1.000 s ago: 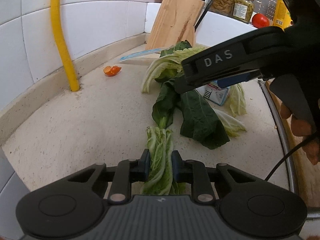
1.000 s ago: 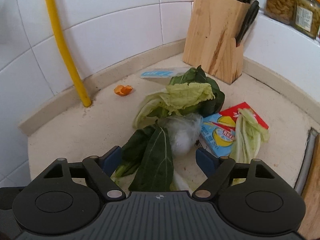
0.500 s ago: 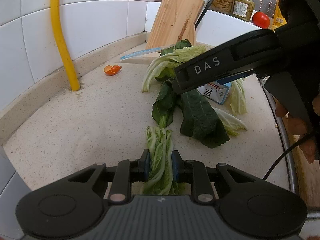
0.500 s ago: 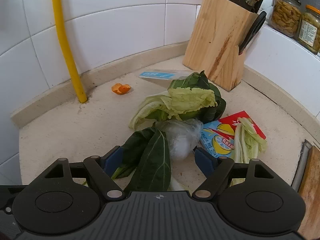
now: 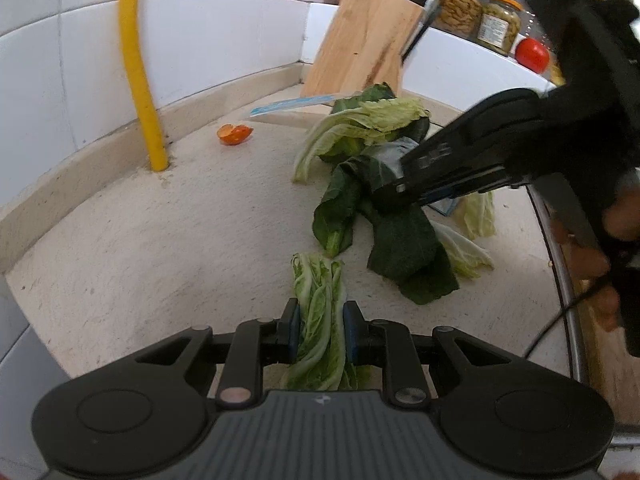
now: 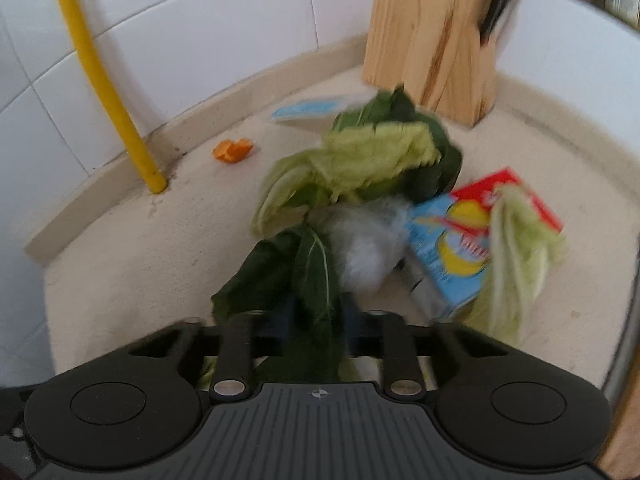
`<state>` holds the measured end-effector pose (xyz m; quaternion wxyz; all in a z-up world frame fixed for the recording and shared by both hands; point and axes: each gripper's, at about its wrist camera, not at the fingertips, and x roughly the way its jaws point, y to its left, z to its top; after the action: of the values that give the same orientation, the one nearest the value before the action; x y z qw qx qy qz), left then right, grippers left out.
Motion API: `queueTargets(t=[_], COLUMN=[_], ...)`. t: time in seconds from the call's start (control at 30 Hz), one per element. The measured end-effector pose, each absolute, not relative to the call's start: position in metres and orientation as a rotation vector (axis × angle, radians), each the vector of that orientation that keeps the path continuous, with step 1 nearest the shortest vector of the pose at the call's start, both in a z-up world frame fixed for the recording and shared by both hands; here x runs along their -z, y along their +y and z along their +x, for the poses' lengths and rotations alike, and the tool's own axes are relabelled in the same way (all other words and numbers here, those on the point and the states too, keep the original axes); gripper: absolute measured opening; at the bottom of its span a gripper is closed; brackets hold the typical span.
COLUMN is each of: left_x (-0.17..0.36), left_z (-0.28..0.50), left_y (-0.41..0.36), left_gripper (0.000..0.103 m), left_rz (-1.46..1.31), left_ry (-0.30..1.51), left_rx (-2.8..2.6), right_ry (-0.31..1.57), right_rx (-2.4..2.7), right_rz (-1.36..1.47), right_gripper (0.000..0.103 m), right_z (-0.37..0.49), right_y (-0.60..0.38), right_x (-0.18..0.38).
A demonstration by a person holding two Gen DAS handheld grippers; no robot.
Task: Collect trash
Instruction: 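Grasp the dark green leaf with the right tool while the left tool holds the cabbage leaf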
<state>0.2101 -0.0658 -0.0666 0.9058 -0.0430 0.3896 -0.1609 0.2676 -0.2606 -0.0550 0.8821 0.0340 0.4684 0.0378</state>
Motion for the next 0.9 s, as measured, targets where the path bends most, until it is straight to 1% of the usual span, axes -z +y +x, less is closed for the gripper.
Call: queueTargets(t=[0.07,0.17,0.47,0.57,0.6,0.63,0.67,0.7,0.73,0.8,0.87,0.9], left_x=[0.066,0.062,0.055,0.059,0.06,0.06,0.061,0.06,0.06,0.061,0.061,0.062], left_z=[0.21,0.208,0.208,0.213,0.215,0.216,0.217,0.217,0.218,0.219,0.219,0.219], left_y=[-0.062,-0.058,-0.043,-0.044,-0.044,-0.044,-0.044,-0.043,-0.042,-0.04,-0.04,-0.041], left_gripper=[0.017,0.017,0.017,0.017,0.017,0.017,0.017,0.017,0.017,0.017,0.018,0.019], left_rz=[-0.097,-0.095,-0.104,-0.093,-0.09,-0.086,-0.08,-0.074,-0.072,-0.077,-0.066,-0.053], left_ry=[0.811,0.798,0.773,0.779,0.781,0.78,0.776,0.773,0.773,0.774,0.767,0.762], left_rx=[0.329,0.321,0.303,0.283,0.274,0.267,0.262,0.257,0.248,0.241,0.232,0.221], right_ry=[0.961,0.935,0.906,0.91,0.903,0.912,0.925,0.926,0.925,0.927,0.922,0.933], right_rx=[-0.108,-0.157,-0.29,-0.267,-0.246,-0.231,-0.221,-0.21,-0.215,-0.216,-0.2,-0.183], right_rz=[0.09,0.107,0.197,0.182,0.173,0.159,0.149,0.154,0.156,0.13,0.115,0.111], right_gripper=[0.019,0.017,0.017,0.019,0.024,0.025,0.035,0.048,0.053,0.08,0.086,0.087], right_z=[0.262,0.251,0.218,0.215,0.219,0.225,0.231,0.236,0.24,0.25,0.256,0.261], right_y=[-0.26,-0.256,-0.255,-0.26,-0.26,-0.258,-0.256,-0.256,-0.253,-0.243,-0.238,-0.236], right_x=[0.051,0.037,0.005,0.006,0.009,0.015,0.021,0.026,0.03,0.039,0.043,0.045])
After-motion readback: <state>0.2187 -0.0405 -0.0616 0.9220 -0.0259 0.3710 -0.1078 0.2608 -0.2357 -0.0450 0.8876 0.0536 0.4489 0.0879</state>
